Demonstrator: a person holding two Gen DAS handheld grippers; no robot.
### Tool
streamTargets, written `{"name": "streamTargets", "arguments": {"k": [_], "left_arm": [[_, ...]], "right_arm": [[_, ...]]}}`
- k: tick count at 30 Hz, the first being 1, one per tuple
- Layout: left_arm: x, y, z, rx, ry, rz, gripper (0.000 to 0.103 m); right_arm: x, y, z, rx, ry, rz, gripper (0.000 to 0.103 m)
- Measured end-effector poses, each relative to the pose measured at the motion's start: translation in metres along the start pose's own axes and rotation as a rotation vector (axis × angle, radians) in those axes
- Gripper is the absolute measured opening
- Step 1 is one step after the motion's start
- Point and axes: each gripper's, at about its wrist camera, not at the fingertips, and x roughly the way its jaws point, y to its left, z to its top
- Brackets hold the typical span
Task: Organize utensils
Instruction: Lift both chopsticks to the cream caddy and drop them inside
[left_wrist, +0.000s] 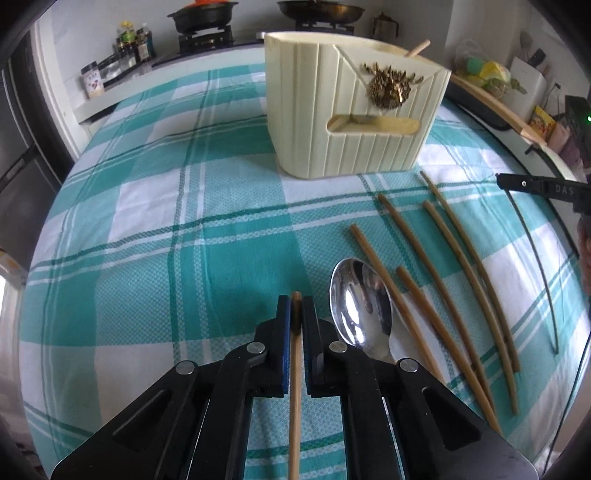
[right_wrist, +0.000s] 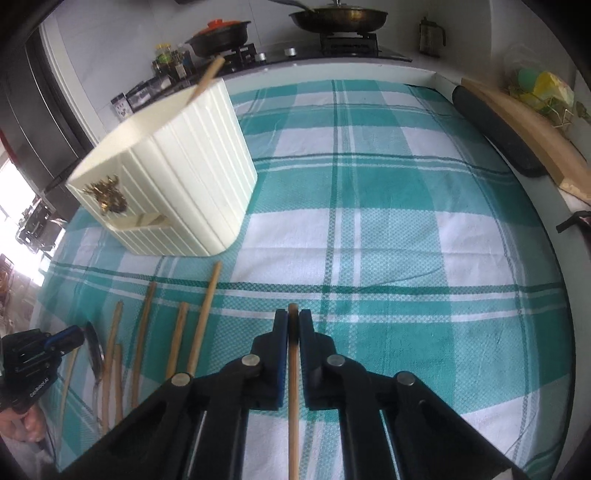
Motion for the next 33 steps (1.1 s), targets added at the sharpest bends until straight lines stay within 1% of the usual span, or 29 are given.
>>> {"name": "streamTargets", "arguments": {"k": [8,12,14,18,24,33], "left_arm": [[-0.095,0.008,0.017,-0.049,-0.199,-0.077,0.004],[-0.132,0.012,0.015,-0.058,-0.264,-0.108,0.004],[-0.146,0.014,0.012,-0.063,-0.29,-0.123,0.004],[-0.169,0.016,0.009,-0.072,-0.339,-0.143,0.004],[-0.187,0.019,0.008,-0.085,-0.383,-0.158,0.004],[-0.204,0.024,0.009,-0.095,-0.429,-0.164,0.003]], "right_arm": [[-0.117,0.038,-0.006,-0.1,-0.231,0.103,0.006],[-0.162,0.051,-0.017,-0.118,-0.321,0.135,0.006],[-0.177,0.054,-0.02,-0.112,-0.355,0.147,0.006],[-0.193,0.062,-0.028,-0.11,-0.402,0.148,0.006],[-0.208,0.074,-0.03,-0.125,-0.462,0.134,0.006],[-0.225,0.081,-0.023,-0.134,-0.5,0.13,0.006]]}}
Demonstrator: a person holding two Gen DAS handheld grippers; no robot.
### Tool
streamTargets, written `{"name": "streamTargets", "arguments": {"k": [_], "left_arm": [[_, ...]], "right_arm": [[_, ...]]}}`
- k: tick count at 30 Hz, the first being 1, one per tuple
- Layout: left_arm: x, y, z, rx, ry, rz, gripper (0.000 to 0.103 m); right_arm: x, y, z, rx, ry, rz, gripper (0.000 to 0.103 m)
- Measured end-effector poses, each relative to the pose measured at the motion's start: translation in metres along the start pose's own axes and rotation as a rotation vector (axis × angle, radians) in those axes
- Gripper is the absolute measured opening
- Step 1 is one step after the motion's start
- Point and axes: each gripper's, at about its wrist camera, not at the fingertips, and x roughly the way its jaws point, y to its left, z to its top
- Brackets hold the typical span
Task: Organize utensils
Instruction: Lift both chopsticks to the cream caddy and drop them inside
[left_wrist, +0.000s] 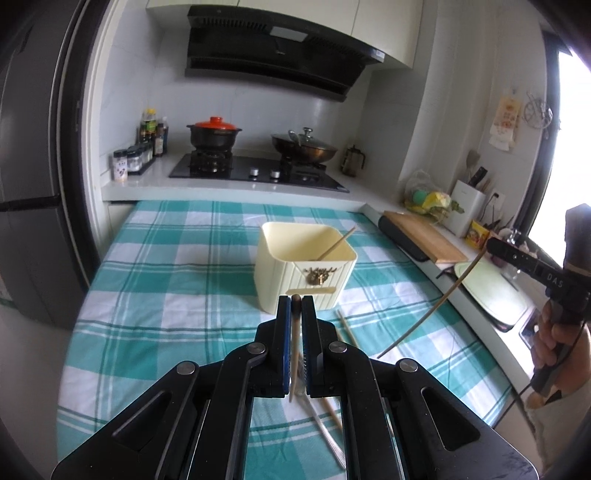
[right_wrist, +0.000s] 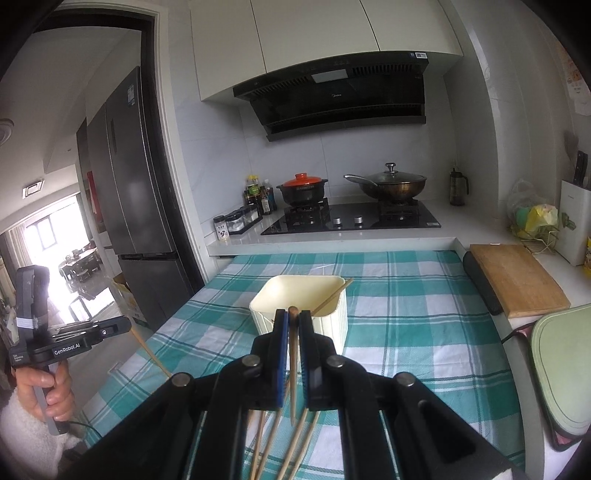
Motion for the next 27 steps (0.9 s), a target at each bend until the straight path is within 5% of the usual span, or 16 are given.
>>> {"name": "streamTargets", "arguments": {"k": [6,14,21,27], "left_arm": [[-0.016,0.0,0.028,-0.002,-0.069,-0.008,0.003],[-0.019,-0.007,0.109,0.023,-0.191,-0.005,0.003],[0.026,-0.02,0.162,0.056,-0.265,0.033,0.003],[0.094,-0.018,0.168,0.035,-0.191,0.047,0.003]], "right_arm": [[-0.002,-0.004,0.021,0.009,-0.024,-0.011,0.006],[0.014,0.0,0.085,-0.021,-0.108,-0.034,0.006],[0.057,0.009,0.129,-0.047,-0.213,-0.047,0.006],[0.127,0.003,0.125,-0.03,-0.173,-0.03,0.006]]}}
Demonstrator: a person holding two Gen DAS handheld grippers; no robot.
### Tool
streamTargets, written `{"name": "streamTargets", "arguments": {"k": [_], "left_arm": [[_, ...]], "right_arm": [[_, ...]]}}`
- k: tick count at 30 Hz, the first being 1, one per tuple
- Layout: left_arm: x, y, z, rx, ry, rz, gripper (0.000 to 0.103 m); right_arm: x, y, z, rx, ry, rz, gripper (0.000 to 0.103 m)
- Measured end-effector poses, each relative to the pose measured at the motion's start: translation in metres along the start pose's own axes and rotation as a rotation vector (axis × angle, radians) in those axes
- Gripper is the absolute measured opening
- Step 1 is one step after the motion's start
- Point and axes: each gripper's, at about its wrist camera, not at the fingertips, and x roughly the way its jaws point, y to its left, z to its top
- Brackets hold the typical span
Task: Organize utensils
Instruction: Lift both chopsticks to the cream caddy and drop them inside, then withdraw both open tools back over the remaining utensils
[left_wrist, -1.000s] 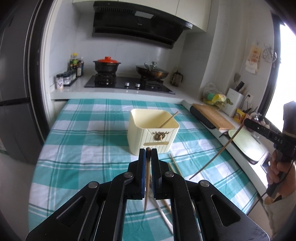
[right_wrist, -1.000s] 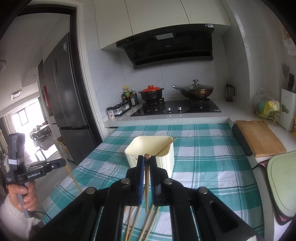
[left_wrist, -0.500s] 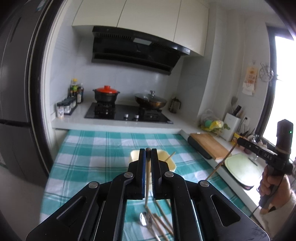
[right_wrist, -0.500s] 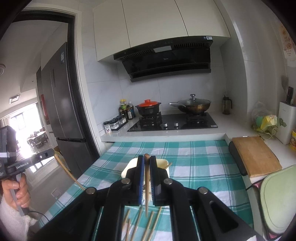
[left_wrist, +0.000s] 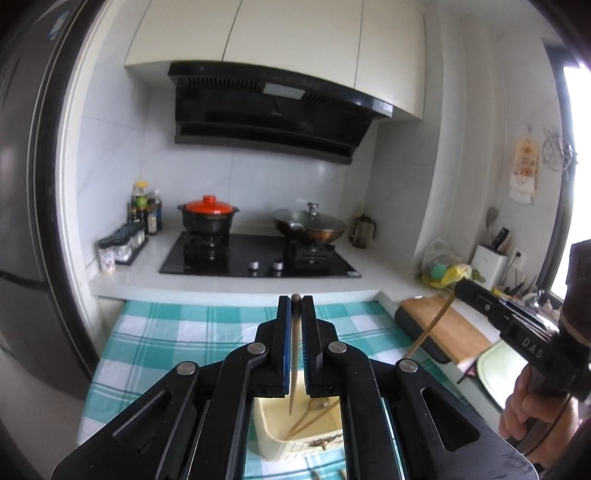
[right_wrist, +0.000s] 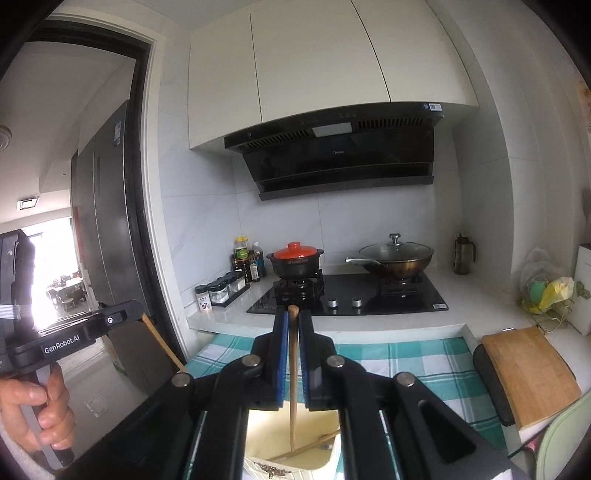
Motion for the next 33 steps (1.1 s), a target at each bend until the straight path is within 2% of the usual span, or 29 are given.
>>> {"name": "streamTargets", "arguments": {"k": [4,10,12,13,14,16,17,21,24,30,33], "left_arm": [[0.043,0.0,-0.019,-0.013,0.088,0.0,0.003],[0.099,-0.003,-0.049,-0.008,0.229,0.011,0.004],[0.11,-0.003,-0.055,-0.017,0.288,0.014,0.008],[0.112,-0.001,-0.057,-0.03,0.311,0.012,0.02],[0.109,0.002,-0.058,-0.043,0.32,0.012,0.039],[0.097,0.008,-0.058,-0.051,0.3,0.024,0.062],[0.09,0.011,-0.057,-0.043,0.292,0.038,0.066],[0.061,0.027,-0.062,-0.024,0.333,0.058,0.066],[0.026,0.033,-0.08,0.007,0.366,0.052,0.072],[-0.059,0.017,-0.153,0.157,0.419,0.04,0.08],[-0.09,0.004,-0.193,0.143,0.434,0.045,0.083]], "right_arm": [[0.052,-0.007,-0.03,0.025,0.114,0.016,0.006],[0.124,-0.016,-0.079,0.067,0.37,0.028,0.007],[0.134,-0.016,-0.086,0.057,0.403,-0.004,0.01],[0.134,-0.015,-0.085,0.048,0.4,-0.021,0.019],[0.13,-0.015,-0.082,0.049,0.378,-0.025,0.04],[0.114,-0.018,-0.074,0.067,0.317,-0.018,0.062],[0.106,-0.019,-0.069,0.064,0.307,-0.025,0.062],[0.068,-0.023,-0.059,0.047,0.296,-0.019,0.062],[0.032,-0.019,-0.069,0.005,0.325,-0.02,0.062],[-0.048,0.01,-0.129,-0.111,0.412,0.007,0.062],[-0.086,0.026,-0.166,-0.132,0.431,0.033,0.062]]}}
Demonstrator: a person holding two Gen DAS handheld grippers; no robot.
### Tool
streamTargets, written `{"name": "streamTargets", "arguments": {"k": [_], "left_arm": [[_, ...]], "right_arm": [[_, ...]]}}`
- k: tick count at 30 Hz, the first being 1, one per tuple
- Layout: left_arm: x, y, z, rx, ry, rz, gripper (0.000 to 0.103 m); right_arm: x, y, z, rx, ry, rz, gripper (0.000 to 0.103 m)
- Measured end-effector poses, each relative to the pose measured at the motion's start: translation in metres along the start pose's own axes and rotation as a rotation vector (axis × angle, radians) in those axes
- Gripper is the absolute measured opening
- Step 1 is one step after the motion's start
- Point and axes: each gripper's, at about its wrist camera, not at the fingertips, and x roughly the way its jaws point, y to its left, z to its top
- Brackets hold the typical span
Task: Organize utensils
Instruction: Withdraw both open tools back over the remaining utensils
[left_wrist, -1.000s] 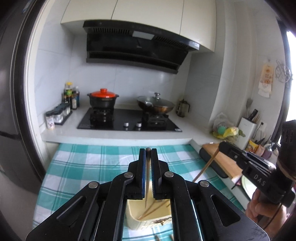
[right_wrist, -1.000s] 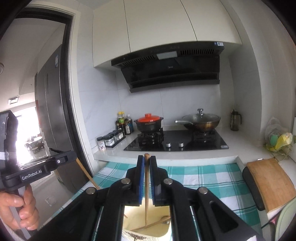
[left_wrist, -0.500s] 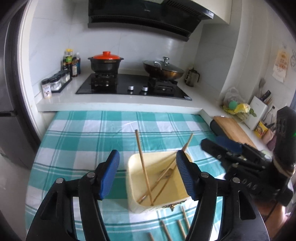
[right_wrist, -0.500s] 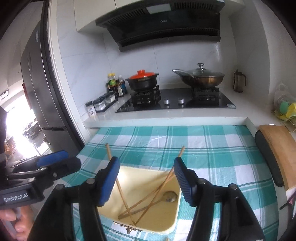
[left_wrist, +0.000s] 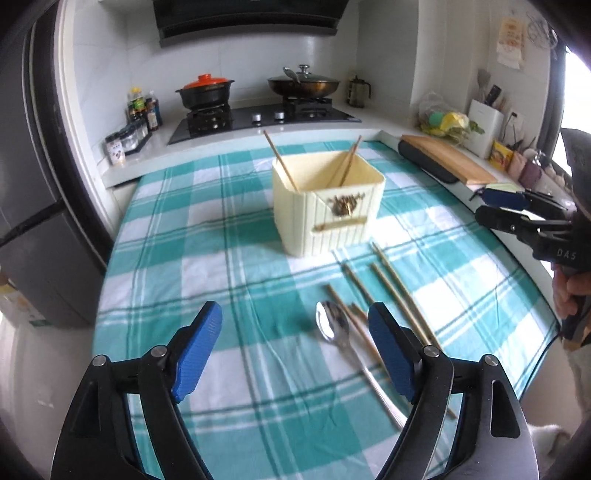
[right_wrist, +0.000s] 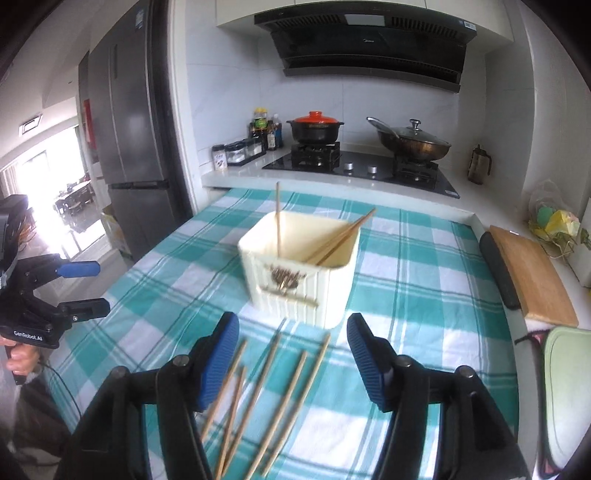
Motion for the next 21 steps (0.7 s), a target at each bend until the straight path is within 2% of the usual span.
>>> {"name": "streamTargets", "arguments": {"k": [5,7,11,13,16,21], "left_arm": [[-0.012,-0.023,-0.044,-0.114,-0.03,-0.041,0.083],[-0.012,-0.027,-0.051,-0.154,-0.038,-0.06,0.083],[-0.007,-0.035,-0.059,-0.188,-0.035,-0.044,0.083],[-0.005,-0.039,-0.063,-0.19,-0.039,-0.037,0.083],[0.002,-0.042,-0.07,-0.216,-0.028,-0.017,0.084],[0.005,-0.047,-0.084,-0.247,-0.007,-0.032,0.084]], "right_arm": [[-0.017,0.029,-0.07,0.014,0.024,-0.066,0.062],[-0.023,0.033,-0.092,0.053,0.033,-0.055,0.062],[-0.023,0.036,-0.126,0.077,0.055,-0.121,0.062],[-0.022,0.032,-0.137,0.097,0.066,-0.161,0.062],[-0.024,0.023,-0.145,0.171,0.06,-0.163,0.062],[-0.03,0.021,-0.146,0.19,0.025,-0.197,0.062]]}}
